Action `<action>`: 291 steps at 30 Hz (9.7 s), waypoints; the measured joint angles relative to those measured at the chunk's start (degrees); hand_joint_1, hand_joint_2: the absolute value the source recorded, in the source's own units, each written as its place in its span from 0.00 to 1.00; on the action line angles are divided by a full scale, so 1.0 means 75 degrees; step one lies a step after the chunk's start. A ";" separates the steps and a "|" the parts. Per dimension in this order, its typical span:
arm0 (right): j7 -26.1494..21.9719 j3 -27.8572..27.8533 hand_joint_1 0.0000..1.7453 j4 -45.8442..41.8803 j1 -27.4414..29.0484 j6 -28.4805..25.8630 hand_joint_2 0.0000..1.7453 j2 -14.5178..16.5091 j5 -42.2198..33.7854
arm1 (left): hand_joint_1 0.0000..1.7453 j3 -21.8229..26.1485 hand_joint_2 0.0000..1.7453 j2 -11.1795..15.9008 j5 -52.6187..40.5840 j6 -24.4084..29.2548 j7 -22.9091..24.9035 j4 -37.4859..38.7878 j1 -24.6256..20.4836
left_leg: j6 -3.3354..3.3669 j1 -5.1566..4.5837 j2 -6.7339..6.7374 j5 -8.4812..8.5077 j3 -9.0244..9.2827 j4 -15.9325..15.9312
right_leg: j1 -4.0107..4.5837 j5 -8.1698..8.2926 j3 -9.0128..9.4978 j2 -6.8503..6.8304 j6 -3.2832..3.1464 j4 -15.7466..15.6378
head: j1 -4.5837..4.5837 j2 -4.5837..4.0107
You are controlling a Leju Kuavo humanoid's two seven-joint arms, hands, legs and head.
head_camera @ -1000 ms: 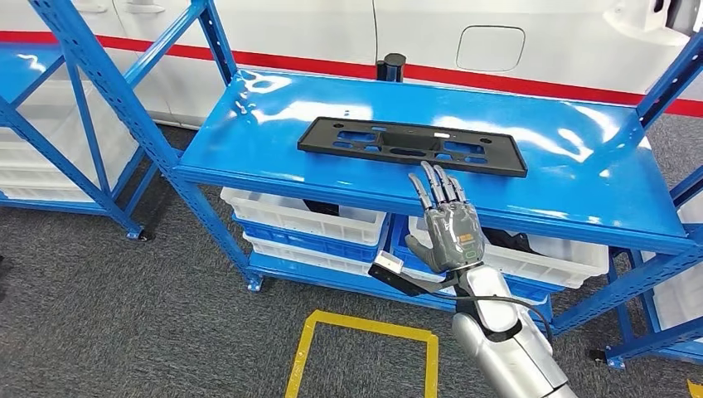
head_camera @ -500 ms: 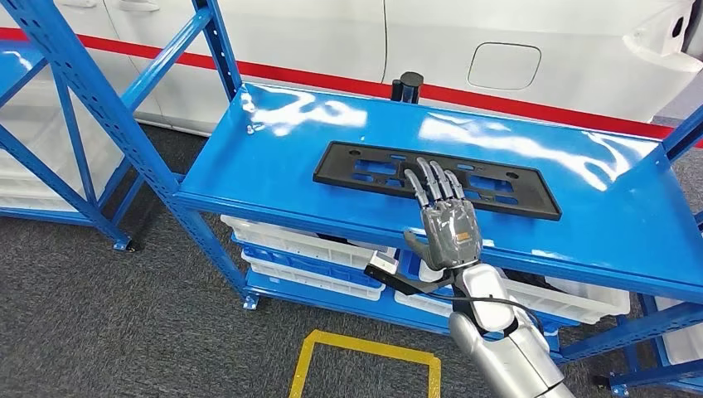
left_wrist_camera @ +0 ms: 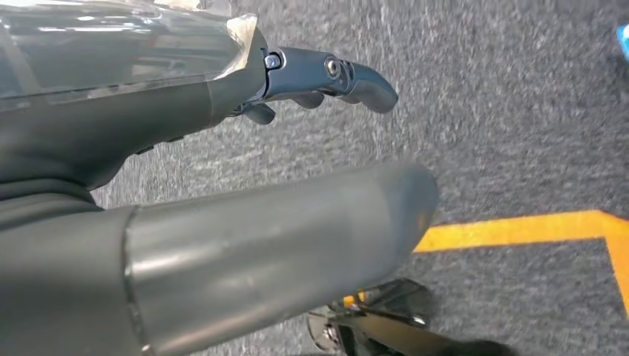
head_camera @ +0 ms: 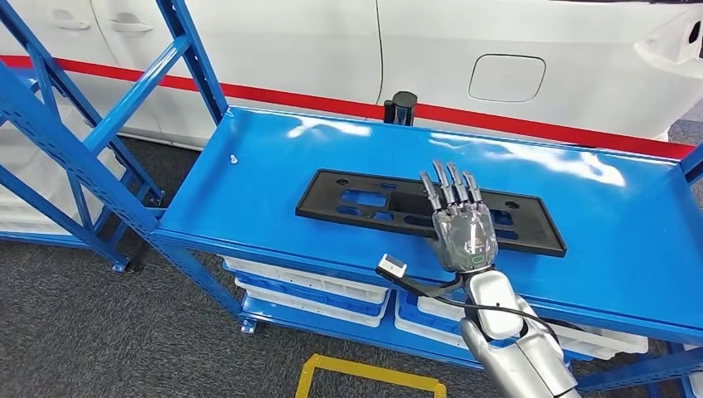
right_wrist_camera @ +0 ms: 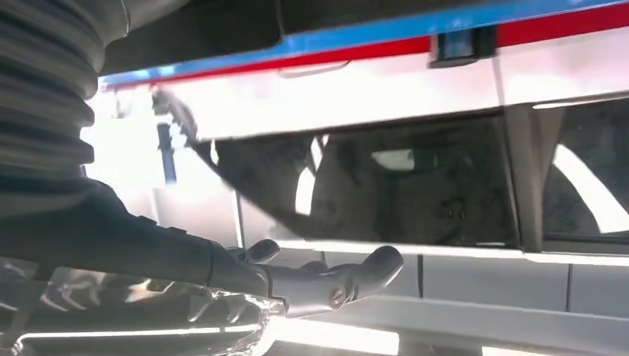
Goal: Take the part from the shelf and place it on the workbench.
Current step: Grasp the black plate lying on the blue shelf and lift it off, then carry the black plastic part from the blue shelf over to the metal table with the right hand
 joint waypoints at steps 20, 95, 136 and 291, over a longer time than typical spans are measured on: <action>0.0839 -0.0238 0.00 0.0031 0.0046 0.2407 1.00 -0.0686 0.0457 | 0.00 0.0045 0.00 -0.0048 0.0173 0.0285 -0.0275 0.0015 0.0014 | 0.0273 -0.0076 -0.0067 0.1398 0.0363 -0.2100 | 0.0115 -0.0525 0.0571 0.0008 0.0050 -0.0250 | 0.0017 0.0000; -0.0109 -0.0145 1.00 -0.0188 -0.0138 0.1322 1.00 -0.0597 -0.1967 | 0.00 0.0210 1.00 -0.0012 0.0251 -0.0122 -0.0256 0.0043 0.0078 | 0.0326 -0.0068 -0.0065 0.1382 0.0480 -0.2100 | 0.0117 -0.0532 0.0690 0.0007 0.0309 -0.0279 | 0.0012 0.0000; -0.5147 -0.1027 1.00 -0.4177 0.1154 0.3715 1.00 -0.0155 -1.2412 | 0.00 0.0391 1.00 -0.0009 0.0412 0.0104 -0.0334 0.0043 0.0143 | 0.0311 -0.0086 -0.0081 0.1349 0.0478 -0.2097 | 0.0098 -0.0551 0.0692 0.0000 0.0333 -0.0284 | 0.0010 0.0000; -0.4944 -0.0453 1.00 -0.4998 0.2660 0.4331 1.00 0.0017 -1.0829 | 0.00 0.0656 1.00 0.0377 0.0496 -0.2050 0.0052 0.0054 0.0381 | -0.0063 0.0064 0.0018 0.0211 -0.0159 -0.0160 | 0.0088 -0.0370 0.0449 -0.0366 0.0056 -0.0102 | -0.0151 0.0000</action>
